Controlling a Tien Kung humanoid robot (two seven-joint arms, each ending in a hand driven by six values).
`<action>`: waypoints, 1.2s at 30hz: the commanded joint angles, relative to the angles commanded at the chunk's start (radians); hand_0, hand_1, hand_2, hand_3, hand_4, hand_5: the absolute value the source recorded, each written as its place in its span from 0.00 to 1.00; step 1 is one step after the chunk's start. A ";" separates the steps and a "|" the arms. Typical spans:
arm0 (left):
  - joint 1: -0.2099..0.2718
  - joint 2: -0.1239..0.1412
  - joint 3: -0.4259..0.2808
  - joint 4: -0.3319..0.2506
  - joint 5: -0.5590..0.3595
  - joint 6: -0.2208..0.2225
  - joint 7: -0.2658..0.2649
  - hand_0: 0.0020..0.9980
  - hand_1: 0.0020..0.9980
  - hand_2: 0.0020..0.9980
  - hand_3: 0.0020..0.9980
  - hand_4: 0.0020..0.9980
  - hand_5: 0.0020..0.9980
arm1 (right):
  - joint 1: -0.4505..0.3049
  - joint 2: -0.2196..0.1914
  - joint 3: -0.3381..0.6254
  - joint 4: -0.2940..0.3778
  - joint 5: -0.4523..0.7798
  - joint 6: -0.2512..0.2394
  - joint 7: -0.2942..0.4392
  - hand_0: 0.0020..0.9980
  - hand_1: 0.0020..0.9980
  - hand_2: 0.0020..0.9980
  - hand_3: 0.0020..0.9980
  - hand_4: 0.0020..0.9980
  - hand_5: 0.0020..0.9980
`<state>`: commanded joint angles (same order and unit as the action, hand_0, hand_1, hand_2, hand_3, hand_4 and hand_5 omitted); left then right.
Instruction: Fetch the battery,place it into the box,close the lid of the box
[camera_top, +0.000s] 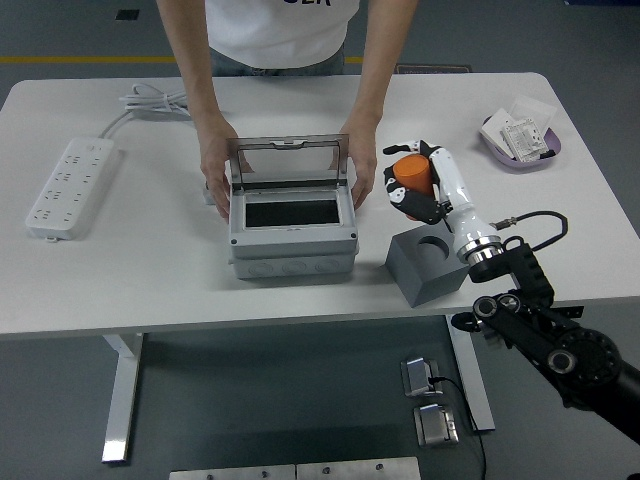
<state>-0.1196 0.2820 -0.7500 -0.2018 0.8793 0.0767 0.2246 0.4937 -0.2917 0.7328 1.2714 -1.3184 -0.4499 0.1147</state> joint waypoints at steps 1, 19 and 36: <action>0.001 0.001 -0.003 0.000 0.002 0.000 0.001 0.65 0.69 0.59 0.58 0.58 0.03 | 0.018 0.002 -0.017 0.003 -0.036 0.018 -0.030 0.26 0.32 0.47 0.55 0.00 0.00; 0.003 0.013 -0.045 -0.004 0.041 -0.002 0.019 0.65 0.69 0.59 0.57 0.60 0.04 | 0.311 0.103 -0.266 -0.112 -0.514 0.125 -0.291 0.22 0.28 0.47 0.54 0.00 0.00; -0.004 0.018 -0.065 -0.005 0.077 -0.008 0.027 0.65 0.69 0.59 0.57 0.60 0.04 | 0.378 0.168 -0.381 -0.275 -0.348 0.094 -0.200 0.22 0.28 0.48 0.55 0.00 0.00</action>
<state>-0.1236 0.3001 -0.8147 -0.2068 0.9564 0.0682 0.2516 0.8714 -0.1238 0.3515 0.9961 -1.6663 -0.3557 -0.0856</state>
